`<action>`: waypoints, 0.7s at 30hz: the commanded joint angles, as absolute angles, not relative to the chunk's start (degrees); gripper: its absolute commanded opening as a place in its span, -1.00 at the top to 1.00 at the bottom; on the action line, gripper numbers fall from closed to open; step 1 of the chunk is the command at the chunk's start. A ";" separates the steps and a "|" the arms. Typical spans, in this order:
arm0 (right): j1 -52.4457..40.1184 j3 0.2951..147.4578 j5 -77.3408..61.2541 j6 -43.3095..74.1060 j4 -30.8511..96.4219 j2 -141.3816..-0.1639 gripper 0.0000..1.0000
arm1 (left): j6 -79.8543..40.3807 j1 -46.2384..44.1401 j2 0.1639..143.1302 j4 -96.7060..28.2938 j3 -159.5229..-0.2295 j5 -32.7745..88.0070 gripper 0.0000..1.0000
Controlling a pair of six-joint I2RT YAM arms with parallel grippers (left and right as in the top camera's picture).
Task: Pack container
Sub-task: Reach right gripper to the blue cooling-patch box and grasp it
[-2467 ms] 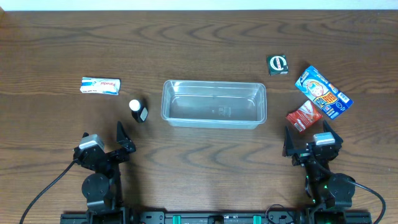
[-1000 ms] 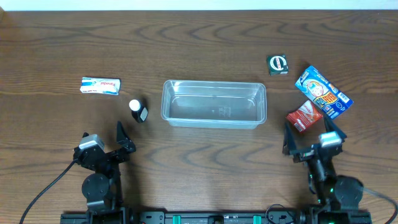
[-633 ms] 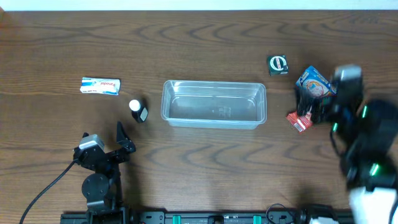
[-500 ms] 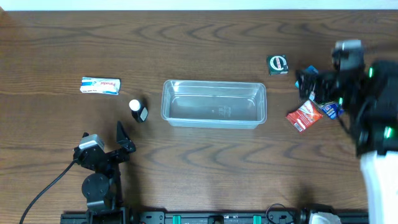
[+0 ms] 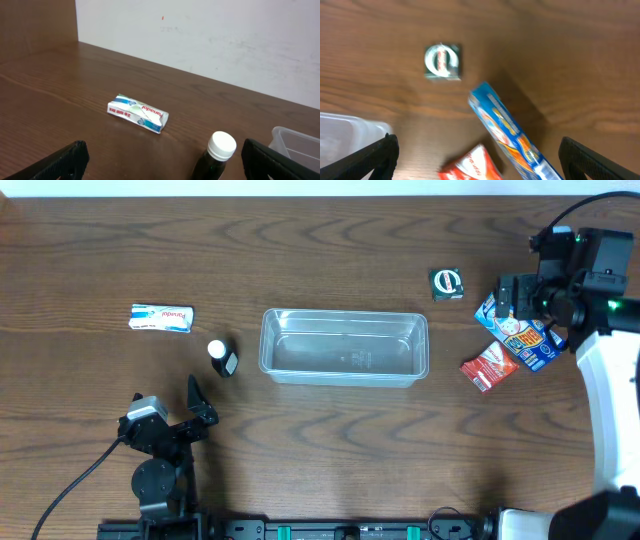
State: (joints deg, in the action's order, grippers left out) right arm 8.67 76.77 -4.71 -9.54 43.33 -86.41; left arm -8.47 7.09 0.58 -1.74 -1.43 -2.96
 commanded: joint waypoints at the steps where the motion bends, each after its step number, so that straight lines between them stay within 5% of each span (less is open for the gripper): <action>1: 9.80 77.56 -1.48 -15.07 44.31 -89.10 -0.98 | -7.33 7.38 0.25 -3.86 -0.23 -3.60 -0.96; 10: 10.22 77.56 2.09 -18.94 45.43 -97.38 -0.96 | -7.33 7.38 0.25 -3.86 -0.23 -3.62 -0.96; 21: 13.98 77.56 1.91 -18.92 44.80 -103.94 -0.70 | -7.33 7.38 0.27 -3.88 -0.23 -3.62 -0.96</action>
State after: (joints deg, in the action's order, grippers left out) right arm 12.95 76.77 1.39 -18.26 45.12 -102.74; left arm -8.47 7.07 0.58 -1.74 -1.43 -2.96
